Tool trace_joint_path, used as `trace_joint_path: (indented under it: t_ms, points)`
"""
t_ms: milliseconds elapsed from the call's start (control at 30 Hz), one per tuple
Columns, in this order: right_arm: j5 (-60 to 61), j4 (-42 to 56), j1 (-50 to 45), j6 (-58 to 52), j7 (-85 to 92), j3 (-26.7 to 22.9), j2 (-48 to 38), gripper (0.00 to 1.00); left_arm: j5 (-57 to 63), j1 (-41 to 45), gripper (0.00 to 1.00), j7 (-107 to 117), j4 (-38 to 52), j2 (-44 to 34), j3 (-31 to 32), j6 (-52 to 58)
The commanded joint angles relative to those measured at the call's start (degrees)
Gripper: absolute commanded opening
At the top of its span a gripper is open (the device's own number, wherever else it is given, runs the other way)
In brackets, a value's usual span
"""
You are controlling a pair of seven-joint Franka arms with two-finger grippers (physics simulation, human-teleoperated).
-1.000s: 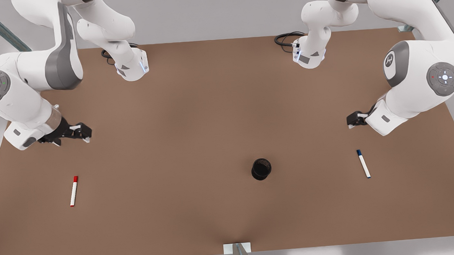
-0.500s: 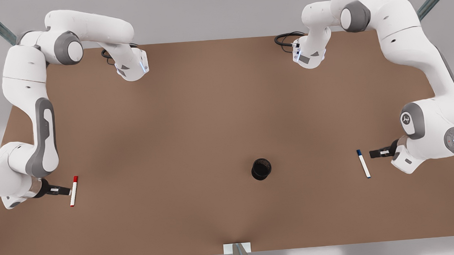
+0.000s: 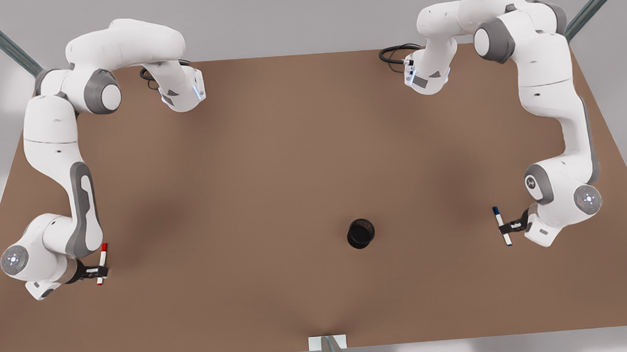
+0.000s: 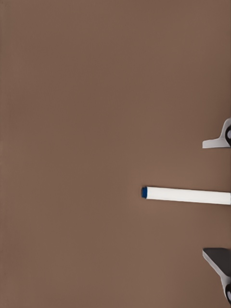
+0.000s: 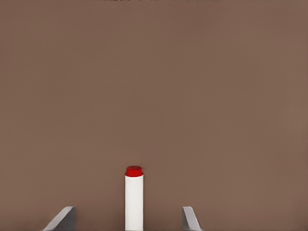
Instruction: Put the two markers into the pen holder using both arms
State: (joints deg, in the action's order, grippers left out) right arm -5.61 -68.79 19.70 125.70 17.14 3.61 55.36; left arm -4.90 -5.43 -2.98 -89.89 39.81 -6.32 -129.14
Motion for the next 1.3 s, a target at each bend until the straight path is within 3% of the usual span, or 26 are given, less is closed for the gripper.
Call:
trace_joint_path:
  t_ms: [0,67,367,533,567,633,933,1167,1267]
  points:
    - [-0.63,0.68,-0.01,1.92,12.74,-0.18,0.45,0.83,0.06,-0.11,1.00,-0.63,0.15,1.14,-0.01,-9.73]
    - [-0.63,1.12,-0.01,1.83,13.01,-0.18,0.81,0.69,0.06,-0.11,1.00,-0.54,0.33,2.02,-0.01,-9.90]
    - [-0.72,0.85,-0.54,2.18,12.74,-0.09,2.03,0.67,-0.02,-0.46,1.00,-0.54,0.42,4.75,0.08,-12.37]
    - [-0.72,0.76,-0.63,2.18,12.48,-0.09,2.04,0.52,0.06,-0.29,1.00,-0.63,0.42,5.80,0.08,-12.98]
    - [-0.54,0.68,-0.71,2.18,12.30,0.00,2.04,0.51,0.06,-0.29,0.96,-0.54,0.42,5.89,0.08,-12.98]
    - [-0.45,0.59,-0.63,2.27,12.30,0.08,2.04,0.51,0.06,-0.37,0.71,-0.63,0.42,5.98,-0.01,-12.98]
    - [-0.28,-0.11,-0.10,4.20,12.39,0.09,2.04,0.49,-0.11,-0.37,0.64,-0.54,0.86,7.91,0.08,-13.07]
    - [-0.19,-0.64,-0.10,4.29,12.22,0.09,2.04,0.42,0.06,-0.46,0.33,-0.63,0.86,7.82,0.08,-13.07]
    - [-0.19,-0.64,-0.10,4.29,12.22,0.09,2.04,0.38,0.06,-0.46,0.30,-0.63,0.86,7.91,0.08,-13.07]
